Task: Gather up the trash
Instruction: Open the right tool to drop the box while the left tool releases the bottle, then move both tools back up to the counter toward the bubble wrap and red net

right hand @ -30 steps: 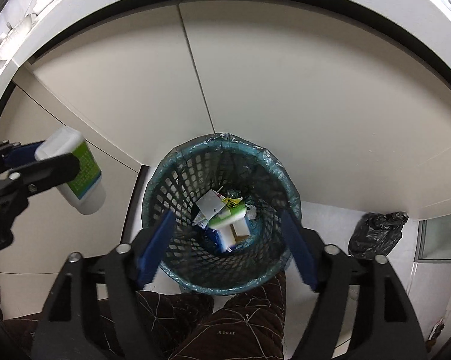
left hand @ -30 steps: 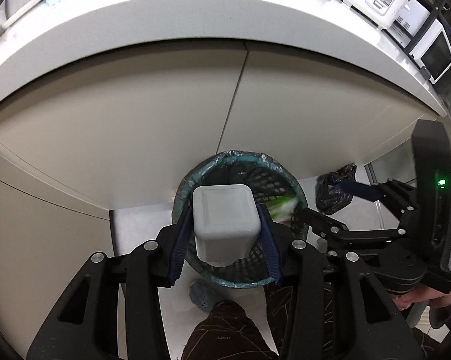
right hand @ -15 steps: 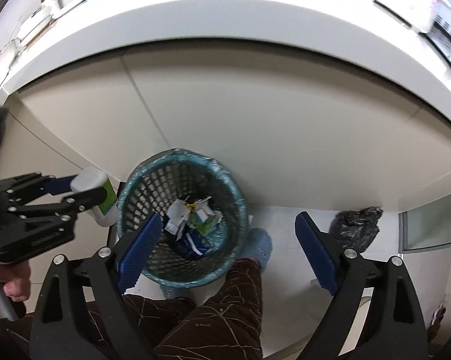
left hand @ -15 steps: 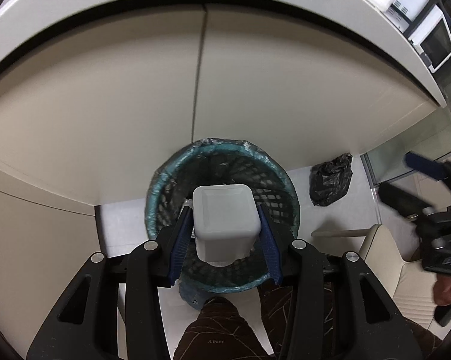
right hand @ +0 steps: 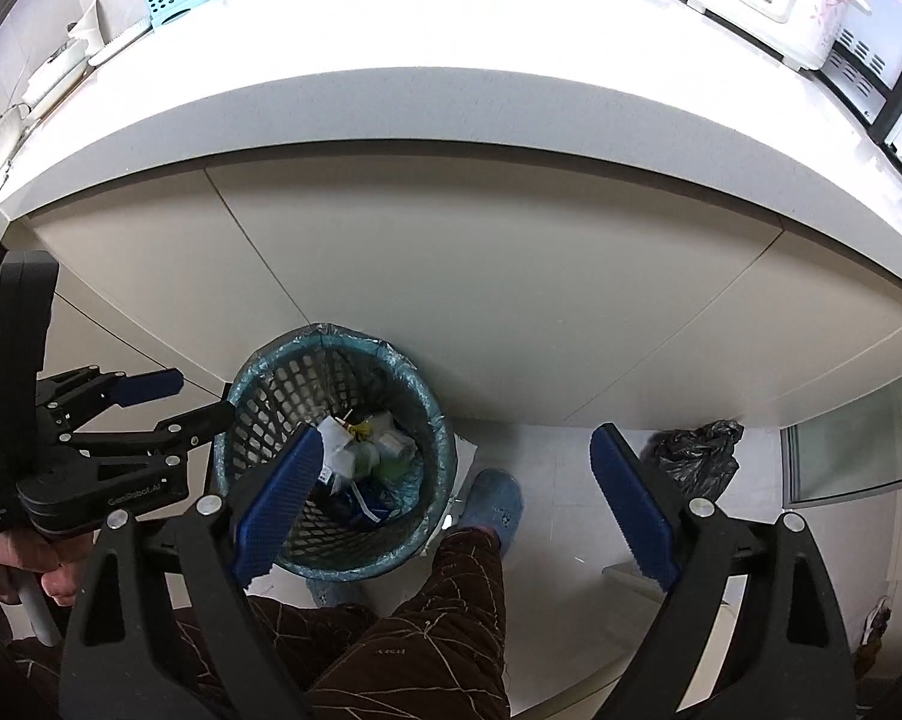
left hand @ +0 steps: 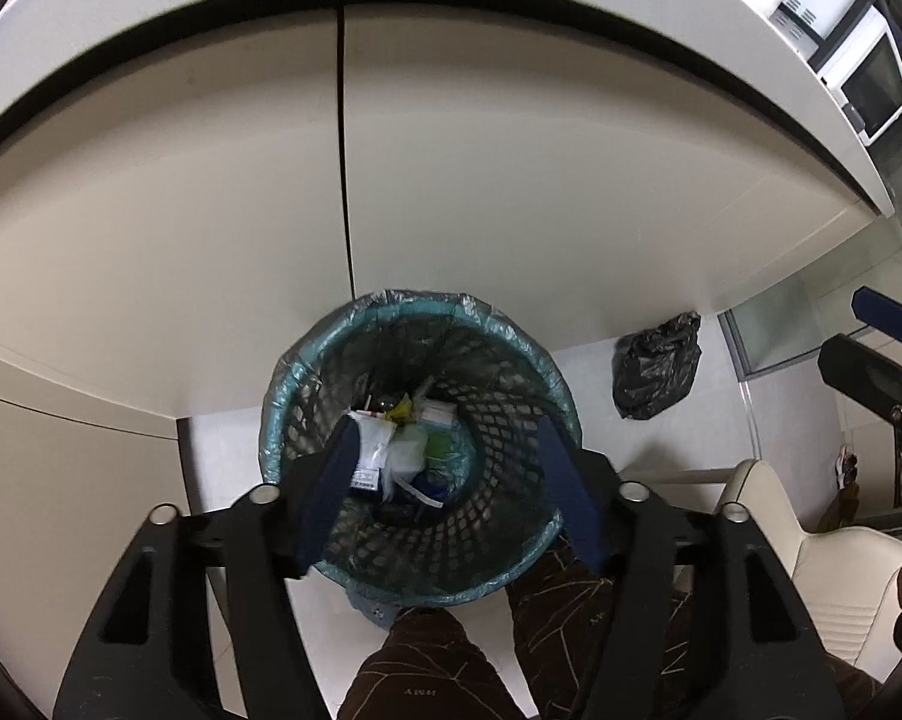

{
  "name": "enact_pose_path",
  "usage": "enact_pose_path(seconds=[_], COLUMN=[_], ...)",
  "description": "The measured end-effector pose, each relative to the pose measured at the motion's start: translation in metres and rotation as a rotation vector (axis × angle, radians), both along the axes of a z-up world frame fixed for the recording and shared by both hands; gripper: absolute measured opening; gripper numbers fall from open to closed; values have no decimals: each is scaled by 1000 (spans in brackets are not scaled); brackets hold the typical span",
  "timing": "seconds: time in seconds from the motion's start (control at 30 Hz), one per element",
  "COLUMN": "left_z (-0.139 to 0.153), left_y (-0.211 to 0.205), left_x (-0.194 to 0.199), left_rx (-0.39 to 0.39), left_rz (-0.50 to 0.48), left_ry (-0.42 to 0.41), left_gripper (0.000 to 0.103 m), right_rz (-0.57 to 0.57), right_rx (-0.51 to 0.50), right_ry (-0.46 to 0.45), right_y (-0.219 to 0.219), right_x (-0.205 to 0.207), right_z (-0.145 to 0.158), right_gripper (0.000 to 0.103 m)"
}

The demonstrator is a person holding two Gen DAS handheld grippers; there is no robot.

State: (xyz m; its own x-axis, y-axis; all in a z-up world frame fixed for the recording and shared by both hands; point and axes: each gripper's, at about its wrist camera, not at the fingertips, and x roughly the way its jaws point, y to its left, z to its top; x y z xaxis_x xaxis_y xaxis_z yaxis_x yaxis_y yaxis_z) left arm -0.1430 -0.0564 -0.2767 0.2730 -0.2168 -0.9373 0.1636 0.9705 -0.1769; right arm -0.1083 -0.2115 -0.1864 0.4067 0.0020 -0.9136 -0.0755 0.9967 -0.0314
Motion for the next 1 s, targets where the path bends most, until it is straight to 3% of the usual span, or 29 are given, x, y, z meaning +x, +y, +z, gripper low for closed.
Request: enact_pose_path(seconds=[0.2, 0.3, 0.6, 0.83, 1.0], left_z=[28, 53, 137, 190, 210], left_y=[7, 13, 36, 50, 60], left_x=[2, 7, 43, 117, 176], left_rx=[-2, -5, -9, 17, 39], left_rz=[26, 47, 126, 189, 212], left_ry=[-60, -104, -211, -262, -263], left_gripper=[92, 97, 97, 97, 97], right_rz=[20, 27, 27, 49, 53], right_rx=[7, 13, 42, 48, 48], right_ry=[-39, -74, -194, -240, -232], right_y=[3, 4, 2, -4, -6], right_x=[6, 16, 75, 152, 201], right_z=[17, 35, 100, 130, 139], right_gripper=[87, 87, 87, 87, 87])
